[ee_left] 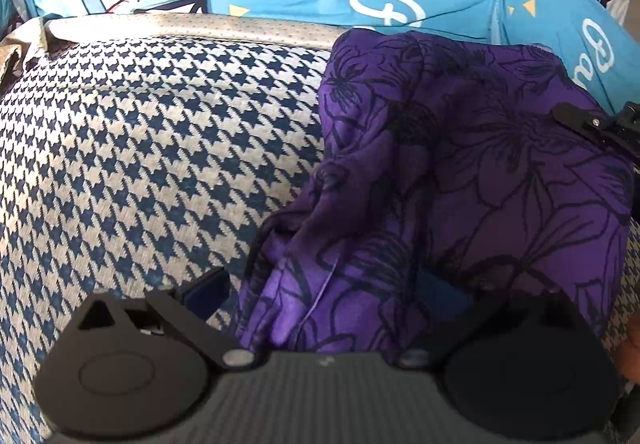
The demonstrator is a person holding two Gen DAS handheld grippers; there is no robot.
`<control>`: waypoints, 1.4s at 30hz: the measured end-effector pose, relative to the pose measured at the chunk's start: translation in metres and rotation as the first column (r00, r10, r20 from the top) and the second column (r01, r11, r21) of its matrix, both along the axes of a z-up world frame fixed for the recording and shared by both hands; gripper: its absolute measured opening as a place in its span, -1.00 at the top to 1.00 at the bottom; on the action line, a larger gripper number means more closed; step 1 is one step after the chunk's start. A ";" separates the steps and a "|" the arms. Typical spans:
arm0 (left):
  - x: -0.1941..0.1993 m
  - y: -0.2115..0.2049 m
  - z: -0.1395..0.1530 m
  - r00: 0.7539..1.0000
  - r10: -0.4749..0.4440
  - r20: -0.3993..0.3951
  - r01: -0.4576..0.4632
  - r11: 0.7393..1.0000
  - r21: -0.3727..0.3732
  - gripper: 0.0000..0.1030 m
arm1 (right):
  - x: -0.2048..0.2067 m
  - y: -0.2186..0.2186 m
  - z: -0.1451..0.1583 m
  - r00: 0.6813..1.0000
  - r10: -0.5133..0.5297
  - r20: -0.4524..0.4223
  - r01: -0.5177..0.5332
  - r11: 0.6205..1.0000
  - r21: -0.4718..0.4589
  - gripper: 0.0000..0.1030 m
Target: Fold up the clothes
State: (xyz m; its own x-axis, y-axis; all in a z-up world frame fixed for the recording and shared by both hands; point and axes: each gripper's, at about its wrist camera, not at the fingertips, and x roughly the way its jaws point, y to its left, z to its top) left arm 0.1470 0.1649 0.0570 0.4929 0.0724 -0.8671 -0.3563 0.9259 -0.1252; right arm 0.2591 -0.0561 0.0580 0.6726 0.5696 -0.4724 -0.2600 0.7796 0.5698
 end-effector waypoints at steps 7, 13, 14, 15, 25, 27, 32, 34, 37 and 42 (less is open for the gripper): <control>0.001 -0.022 0.004 0.995 -0.091 0.029 0.091 0.996 -0.010 -1.00 | -0.011 -0.033 0.018 0.997 -0.073 0.028 0.074 0.997 -0.014 0.58; 0.003 -0.038 0.003 0.989 -0.145 0.035 0.145 0.989 -0.003 -1.00 | -0.020 -0.064 0.022 0.989 -0.147 0.018 0.148 0.988 -0.039 0.58; 0.003 -0.040 0.003 0.988 -0.152 0.034 0.152 0.988 0.001 -1.00 | -0.022 -0.070 0.023 0.987 -0.158 0.016 0.158 0.986 -0.048 0.58; 0.002 -0.042 0.003 0.987 -0.158 0.033 0.158 0.987 0.003 -1.00 | -0.024 -0.075 0.024 0.986 -0.168 0.015 0.169 0.984 -0.058 0.58; -0.002 -0.048 -0.001 0.982 -0.189 0.020 0.190 0.982 -0.020 -1.00 | -0.050 -0.142 0.031 0.937 -0.350 0.007 0.349 0.930 -0.118 0.58; -0.003 -0.050 -0.003 0.980 -0.196 0.015 0.197 0.980 -0.026 -1.00 | -0.054 -0.155 0.031 0.923 -0.385 -0.003 0.382 0.916 -0.127 0.58; -0.009 -0.054 -0.003 0.976 -0.216 0.011 0.217 0.976 -0.024 -1.00 | -0.066 -0.182 0.028 0.882 -0.469 -0.035 0.456 0.871 -0.182 0.58; -0.014 -0.056 -0.001 0.975 -0.223 0.014 0.224 0.974 -0.027 -1.00 | -0.067 -0.186 0.026 0.880 -0.476 -0.012 0.461 0.858 -0.228 0.58; -0.021 -0.057 0.001 0.972 -0.234 0.020 0.235 0.972 -0.027 -1.00 | -0.061 -0.191 0.014 0.891 -0.452 -0.049 0.427 0.869 -0.249 0.54; -0.036 -0.058 0.004 0.971 -0.238 0.028 0.238 0.971 -0.003 -1.00 | -0.070 -0.202 0.016 0.866 -0.492 -0.087 0.464 0.857 -0.226 0.33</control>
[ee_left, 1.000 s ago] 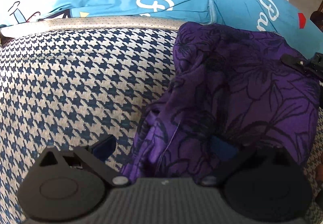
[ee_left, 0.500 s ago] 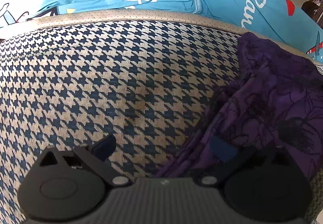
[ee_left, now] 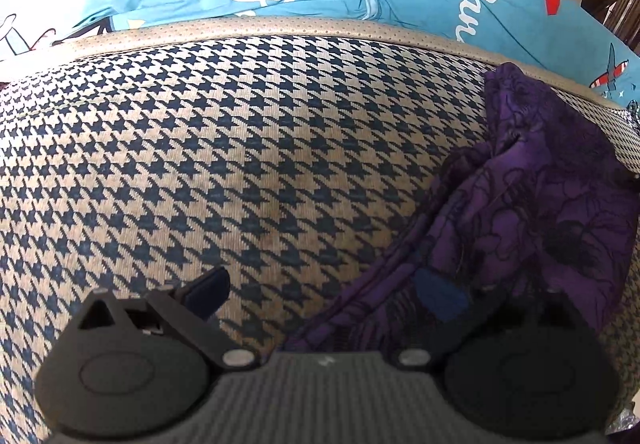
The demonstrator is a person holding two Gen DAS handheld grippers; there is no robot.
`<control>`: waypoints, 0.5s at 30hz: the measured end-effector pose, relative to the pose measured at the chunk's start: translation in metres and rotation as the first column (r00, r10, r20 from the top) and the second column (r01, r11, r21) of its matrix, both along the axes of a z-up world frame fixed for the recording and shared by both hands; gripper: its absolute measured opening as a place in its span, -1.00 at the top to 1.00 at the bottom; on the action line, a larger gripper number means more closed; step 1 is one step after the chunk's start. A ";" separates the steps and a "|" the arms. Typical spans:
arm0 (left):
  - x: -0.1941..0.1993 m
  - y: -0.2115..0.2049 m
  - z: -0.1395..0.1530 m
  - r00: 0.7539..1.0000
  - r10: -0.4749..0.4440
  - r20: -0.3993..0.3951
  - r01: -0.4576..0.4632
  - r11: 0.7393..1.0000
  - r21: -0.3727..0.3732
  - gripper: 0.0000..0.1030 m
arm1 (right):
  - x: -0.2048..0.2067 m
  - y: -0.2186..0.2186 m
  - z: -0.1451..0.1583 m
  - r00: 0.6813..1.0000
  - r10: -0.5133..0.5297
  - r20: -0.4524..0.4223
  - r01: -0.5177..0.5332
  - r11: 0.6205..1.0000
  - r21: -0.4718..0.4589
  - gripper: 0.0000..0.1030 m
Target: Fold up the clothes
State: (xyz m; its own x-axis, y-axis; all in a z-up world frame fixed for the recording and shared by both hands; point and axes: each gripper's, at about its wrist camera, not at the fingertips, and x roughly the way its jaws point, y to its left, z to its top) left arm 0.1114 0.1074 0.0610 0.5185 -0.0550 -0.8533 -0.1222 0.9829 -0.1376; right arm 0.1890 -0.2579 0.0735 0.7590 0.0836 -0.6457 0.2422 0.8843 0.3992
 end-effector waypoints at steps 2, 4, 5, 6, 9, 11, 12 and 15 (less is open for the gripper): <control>-0.005 0.001 0.001 1.000 0.011 0.003 -0.011 1.000 0.005 -1.00 | -0.009 -0.001 0.007 1.000 -0.002 0.021 0.003 1.000 -0.012 0.30; -0.011 0.003 0.002 1.000 0.020 0.007 -0.020 1.000 -0.008 -1.00 | -0.019 -0.002 0.013 0.999 0.008 0.034 -0.007 1.000 -0.014 0.29; -0.014 0.003 0.003 1.000 0.024 0.009 -0.024 1.000 -0.014 -1.00 | -0.025 -0.003 0.015 0.999 0.012 0.038 -0.012 1.000 -0.012 0.29; -0.017 0.004 0.003 1.000 0.028 0.010 -0.028 0.999 -0.018 -1.00 | -0.030 -0.003 0.017 0.999 0.021 0.039 -0.021 1.000 -0.008 0.29; -0.026 0.003 0.005 0.999 0.034 0.019 -0.033 0.999 -0.009 -1.00 | -0.043 -0.002 0.021 0.998 0.050 0.040 -0.051 0.999 0.003 0.29; -0.032 0.002 0.006 0.999 0.036 0.022 -0.036 0.999 -0.005 -1.00 | -0.052 0.001 0.022 0.997 0.073 0.036 -0.073 0.997 -0.006 0.29; -0.035 0.002 0.006 0.999 0.036 0.023 -0.036 0.999 -0.004 -1.00 | -0.057 0.003 0.022 0.996 0.083 0.033 -0.083 0.997 -0.004 0.29; -0.043 0.003 0.007 0.999 0.038 0.029 -0.038 0.999 0.008 -1.00 | -0.071 0.006 0.022 0.993 0.116 0.030 -0.116 0.993 0.010 0.29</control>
State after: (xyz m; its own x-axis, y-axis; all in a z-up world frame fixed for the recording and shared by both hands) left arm 0.0683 0.1100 0.0678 0.5447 -0.0274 -0.8382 -0.1557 0.9788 -0.1331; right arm 0.1178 -0.2521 0.0958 0.7626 0.1796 -0.6214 0.1262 0.9009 0.4153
